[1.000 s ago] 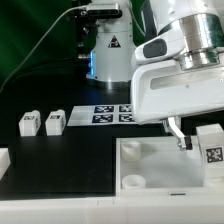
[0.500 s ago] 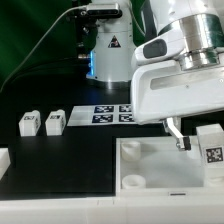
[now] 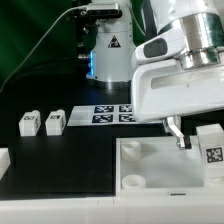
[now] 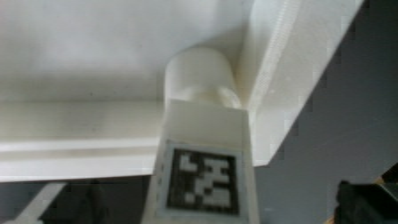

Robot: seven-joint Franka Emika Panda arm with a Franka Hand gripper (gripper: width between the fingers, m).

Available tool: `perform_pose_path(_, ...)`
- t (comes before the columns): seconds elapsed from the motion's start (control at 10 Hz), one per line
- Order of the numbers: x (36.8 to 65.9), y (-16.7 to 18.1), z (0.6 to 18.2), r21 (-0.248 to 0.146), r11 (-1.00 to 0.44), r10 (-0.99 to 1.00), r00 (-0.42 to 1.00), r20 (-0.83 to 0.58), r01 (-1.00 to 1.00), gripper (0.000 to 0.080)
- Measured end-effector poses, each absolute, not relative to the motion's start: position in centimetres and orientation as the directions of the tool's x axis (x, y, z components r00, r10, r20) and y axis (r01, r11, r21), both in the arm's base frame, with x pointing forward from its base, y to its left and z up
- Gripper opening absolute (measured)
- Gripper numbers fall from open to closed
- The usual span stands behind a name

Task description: Assemble one leg

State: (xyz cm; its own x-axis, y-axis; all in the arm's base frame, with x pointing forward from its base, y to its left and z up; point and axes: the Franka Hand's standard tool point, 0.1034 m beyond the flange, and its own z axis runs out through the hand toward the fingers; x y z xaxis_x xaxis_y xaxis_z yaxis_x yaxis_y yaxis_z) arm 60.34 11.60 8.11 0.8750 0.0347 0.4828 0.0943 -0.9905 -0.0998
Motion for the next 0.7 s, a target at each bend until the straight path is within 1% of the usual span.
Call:
perform_pose_path(0.1, 61.0, 11.0, 8.8, -0.103, -0.991, 0.026, 0.878, 0.478, 0.085, 0.0649)
perform_pose_path(0.2, 61.4, 10.6, 8.8, -0.108, -0.991, 0.018, 0.884, 0.468, 0.077, 0.0649)
perform_pose_path(0.3, 61.2, 10.6, 8.4, -0.128, -0.989, 0.026, 0.932, 0.360, 0.077, 0.0649)
perform_pose_path(0.4, 61.9, 10.6, 9.0, -0.146, -0.986, 0.031, 0.959, 0.280, 0.075, 0.0649)
perform_pose_path(0.5, 61.7, 10.9, 9.1, -0.169, -0.983, 0.040, 0.986, 0.159, 0.068, 0.0649)
perform_pose_path(0.7, 61.4, 11.9, 9.3, -0.200, -0.978, 0.063, 0.996, -0.057, 0.050, 0.0649)
